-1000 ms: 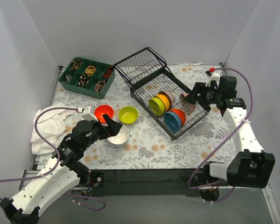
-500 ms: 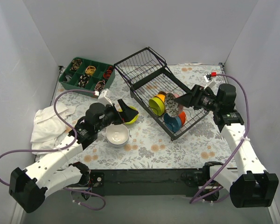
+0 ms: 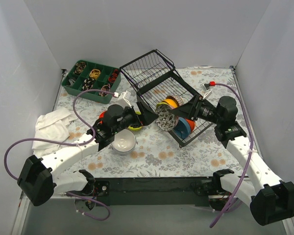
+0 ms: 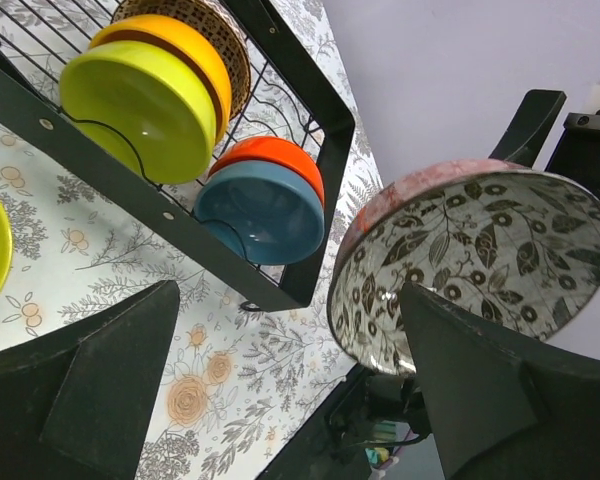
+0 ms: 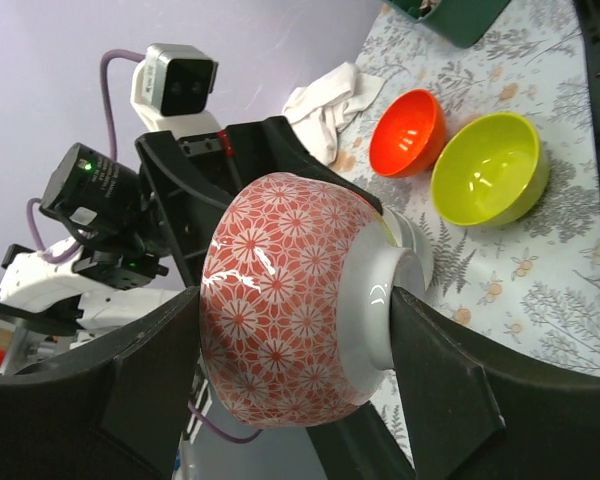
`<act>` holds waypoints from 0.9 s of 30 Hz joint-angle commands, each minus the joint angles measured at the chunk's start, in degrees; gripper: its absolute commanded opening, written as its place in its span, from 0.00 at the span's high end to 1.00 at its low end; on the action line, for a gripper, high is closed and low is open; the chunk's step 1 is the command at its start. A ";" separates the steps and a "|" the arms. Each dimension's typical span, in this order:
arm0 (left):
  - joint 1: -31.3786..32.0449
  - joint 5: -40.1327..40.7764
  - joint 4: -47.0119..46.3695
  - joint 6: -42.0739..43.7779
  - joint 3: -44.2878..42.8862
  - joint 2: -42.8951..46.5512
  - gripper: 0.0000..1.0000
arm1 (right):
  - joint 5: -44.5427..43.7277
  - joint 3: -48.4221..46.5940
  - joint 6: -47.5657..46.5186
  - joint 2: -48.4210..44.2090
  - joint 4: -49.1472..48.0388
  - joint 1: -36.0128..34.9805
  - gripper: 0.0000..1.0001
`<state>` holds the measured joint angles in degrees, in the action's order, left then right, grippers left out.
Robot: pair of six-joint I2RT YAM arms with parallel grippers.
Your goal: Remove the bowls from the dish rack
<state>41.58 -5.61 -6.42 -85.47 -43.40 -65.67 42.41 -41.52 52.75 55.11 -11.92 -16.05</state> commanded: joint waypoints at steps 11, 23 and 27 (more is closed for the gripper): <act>3.59 2.70 -5.71 -0.57 -0.38 -1.39 0.66 | -1.28 3.28 9.12 -0.09 -14.80 -4.34 0.99; 3.77 7.09 -0.45 1.09 1.65 2.65 1.00 | -2.51 5.13 4.22 -0.62 -12.09 -4.34 0.31; 3.77 10.26 9.54 2.94 -0.36 4.41 1.00 | -6.28 1.28 -6.93 -1.14 0.99 -4.42 0.16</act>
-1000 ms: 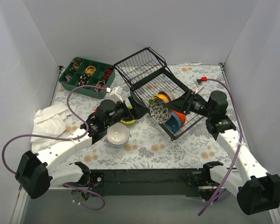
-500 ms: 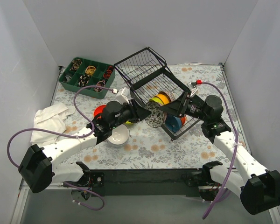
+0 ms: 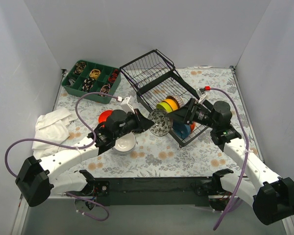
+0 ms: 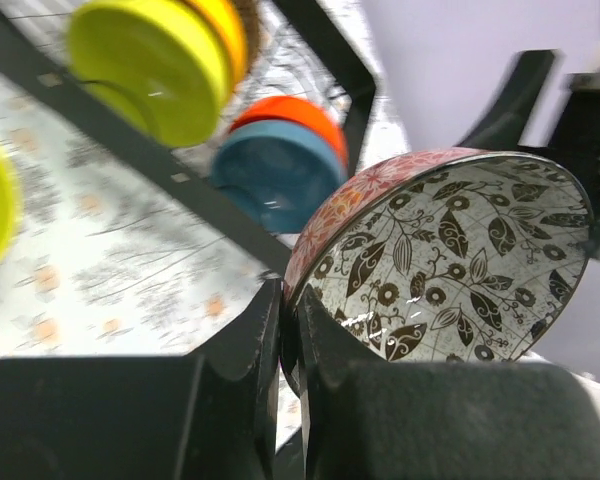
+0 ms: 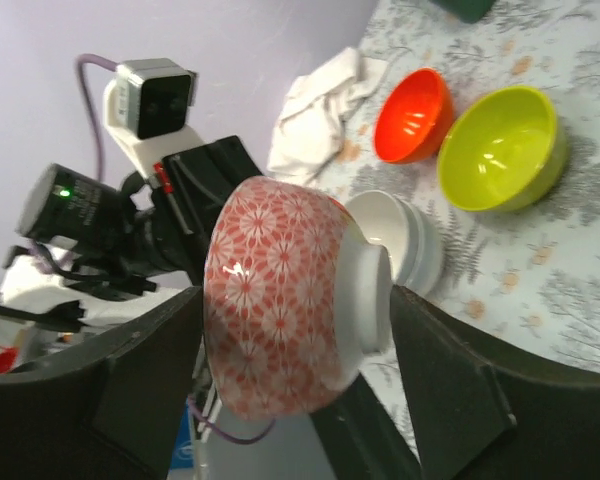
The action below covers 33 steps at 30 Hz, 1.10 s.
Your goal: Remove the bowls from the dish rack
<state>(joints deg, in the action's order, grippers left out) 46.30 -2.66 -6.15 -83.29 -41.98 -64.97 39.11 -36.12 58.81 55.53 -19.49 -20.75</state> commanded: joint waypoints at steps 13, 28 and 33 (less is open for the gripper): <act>-0.60 5.38 29.00 5.15 -9.52 -4.27 1.00 | -24.70 -9.94 -34.02 -5.78 33.28 0.27 0.11; 4.40 7.75 34.63 9.54 -17.88 -22.03 1.00 | -27.77 -8.09 -35.95 -7.54 35.66 0.36 0.11; 5.02 8.46 34.98 9.37 -17.44 -24.76 1.00 | -27.42 -8.27 -36.57 -6.84 35.57 0.36 0.11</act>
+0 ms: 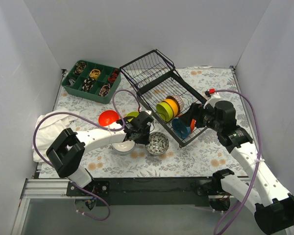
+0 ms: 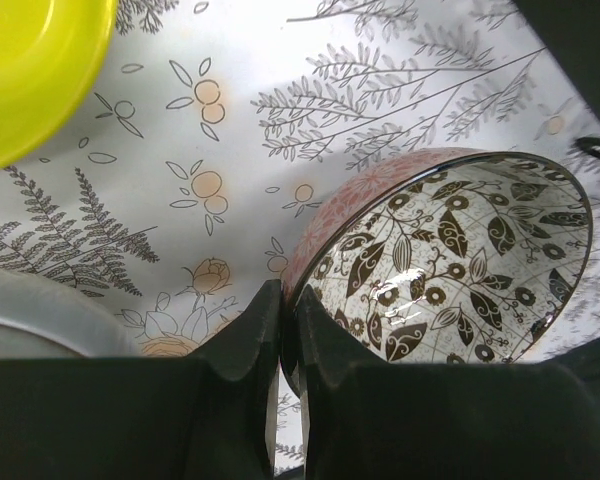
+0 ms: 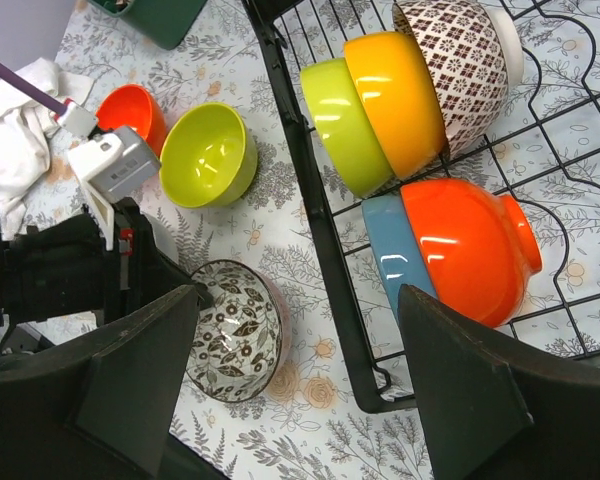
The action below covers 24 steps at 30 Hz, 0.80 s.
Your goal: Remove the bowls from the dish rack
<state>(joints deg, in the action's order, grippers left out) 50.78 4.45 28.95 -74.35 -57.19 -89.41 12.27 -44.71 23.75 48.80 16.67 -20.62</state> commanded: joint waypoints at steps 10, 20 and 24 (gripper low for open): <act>0.54 2.14 0.58 -1.06 -1.08 1.86 0.64 | 0.29 0.33 -3.44 1.83 -0.58 0.23 0.11; 0.54 3.81 3.12 -4.22 -3.45 11.53 0.30 | -0.32 -5.91 -8.80 9.99 0.38 1.63 0.07; 0.19 7.14 5.06 -4.75 -4.16 15.92 0.18 | 2.83 -10.47 -11.44 15.00 0.30 4.36 0.05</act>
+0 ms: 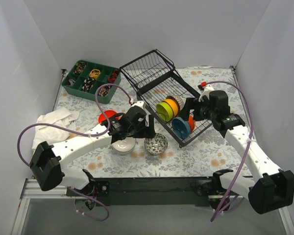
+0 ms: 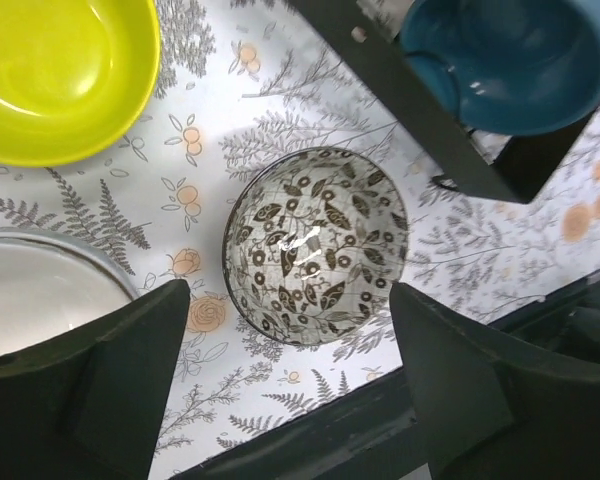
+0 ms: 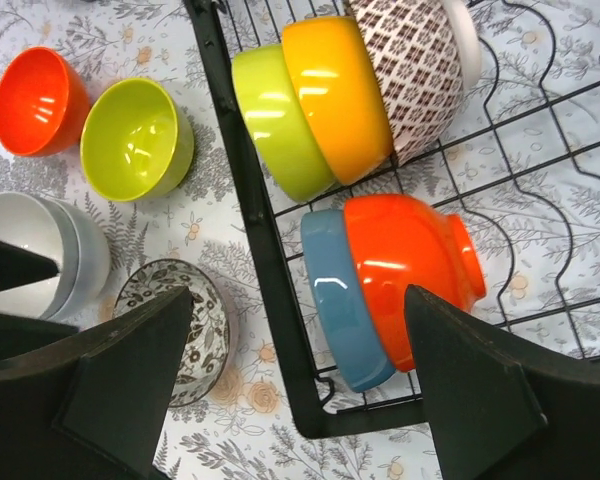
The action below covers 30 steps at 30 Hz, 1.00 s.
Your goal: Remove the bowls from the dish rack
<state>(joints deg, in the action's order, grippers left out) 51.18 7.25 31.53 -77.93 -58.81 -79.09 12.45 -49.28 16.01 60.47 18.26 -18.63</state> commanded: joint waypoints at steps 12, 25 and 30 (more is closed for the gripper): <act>-7.48 11.56 11.88 -2.22 1.32 20.53 0.02 | 14.09 -19.36 -6.96 24.24 -1.39 10.72 0.01; -10.57 11.30 18.92 -7.67 5.10 27.41 0.02 | 23.58 -29.64 -8.01 43.76 -2.97 11.34 0.01; -10.57 11.04 19.62 -9.17 5.54 28.37 0.02 | 26.39 -31.58 -8.63 47.55 -3.23 11.34 0.03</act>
<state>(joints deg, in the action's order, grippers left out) 40.91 17.43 49.69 -85.10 -53.67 -52.38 34.35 -77.23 8.71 106.48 17.41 -7.25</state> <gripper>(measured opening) 0.982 0.979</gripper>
